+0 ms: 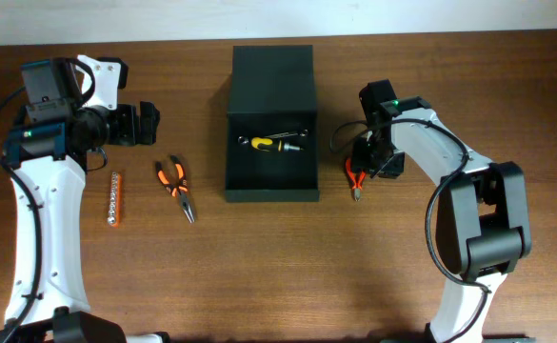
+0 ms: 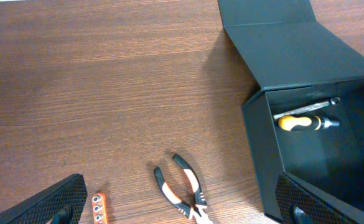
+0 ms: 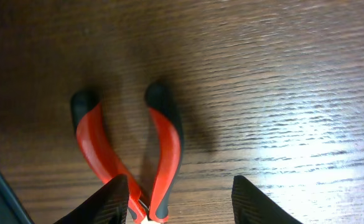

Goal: Pack container
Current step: 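Lower the right gripper and grasp the red pliers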

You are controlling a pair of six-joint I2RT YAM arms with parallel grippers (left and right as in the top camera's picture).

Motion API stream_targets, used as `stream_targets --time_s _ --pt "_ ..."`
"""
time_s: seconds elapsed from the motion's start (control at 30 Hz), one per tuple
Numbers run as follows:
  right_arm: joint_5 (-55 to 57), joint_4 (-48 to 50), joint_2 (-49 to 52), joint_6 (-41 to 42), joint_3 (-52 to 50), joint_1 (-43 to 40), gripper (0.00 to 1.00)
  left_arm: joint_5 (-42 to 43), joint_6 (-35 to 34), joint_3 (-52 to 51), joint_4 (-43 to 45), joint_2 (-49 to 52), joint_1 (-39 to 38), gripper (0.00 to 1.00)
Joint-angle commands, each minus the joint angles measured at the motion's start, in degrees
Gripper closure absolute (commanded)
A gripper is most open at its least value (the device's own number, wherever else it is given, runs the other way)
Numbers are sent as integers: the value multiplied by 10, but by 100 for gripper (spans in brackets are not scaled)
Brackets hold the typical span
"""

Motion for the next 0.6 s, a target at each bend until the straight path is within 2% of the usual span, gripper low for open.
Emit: stream_targets --time_s 0.0,0.2,0.57 --pt "25 3 -1 57 -4 2 49 10 9 13 -1 5 2 1" --pt "48 2 -1 69 -5 10 54 10 9 13 0 5 2 1" --pt "67 7 12 88 -5 31 55 10 9 13 -1 5 2 1"
